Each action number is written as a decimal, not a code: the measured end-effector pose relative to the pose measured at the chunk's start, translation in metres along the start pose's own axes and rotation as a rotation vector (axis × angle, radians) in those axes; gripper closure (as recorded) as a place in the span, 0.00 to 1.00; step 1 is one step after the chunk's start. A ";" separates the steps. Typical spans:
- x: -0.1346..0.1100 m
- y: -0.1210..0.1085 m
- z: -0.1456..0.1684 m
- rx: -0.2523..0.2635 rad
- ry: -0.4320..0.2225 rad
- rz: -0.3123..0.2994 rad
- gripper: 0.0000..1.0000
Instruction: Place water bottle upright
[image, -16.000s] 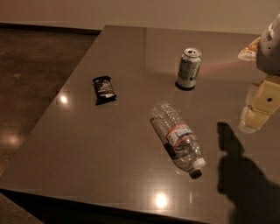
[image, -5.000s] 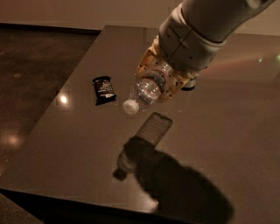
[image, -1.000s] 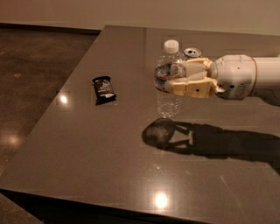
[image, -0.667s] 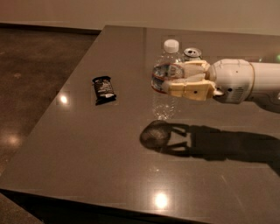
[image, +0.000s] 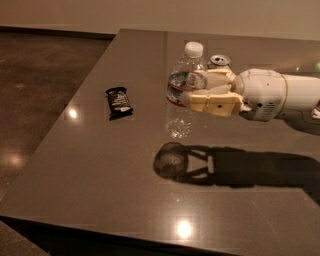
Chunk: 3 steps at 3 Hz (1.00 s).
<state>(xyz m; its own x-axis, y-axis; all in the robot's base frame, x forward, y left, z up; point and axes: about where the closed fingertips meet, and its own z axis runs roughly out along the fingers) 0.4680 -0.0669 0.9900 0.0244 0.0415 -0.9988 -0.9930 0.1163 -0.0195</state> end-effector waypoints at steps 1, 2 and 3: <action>-0.003 0.009 0.011 -0.036 0.003 -0.008 1.00; -0.003 0.009 0.011 -0.036 0.003 -0.008 1.00; -0.002 0.013 0.012 -0.025 0.013 0.000 1.00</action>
Offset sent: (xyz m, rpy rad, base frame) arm -0.0069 0.0101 0.0028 -0.0030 -0.0080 0.0301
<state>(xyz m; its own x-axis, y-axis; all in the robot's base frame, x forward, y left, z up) 0.4567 -0.0534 0.9927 0.0235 0.0282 -0.9993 -0.9956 0.0913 -0.0208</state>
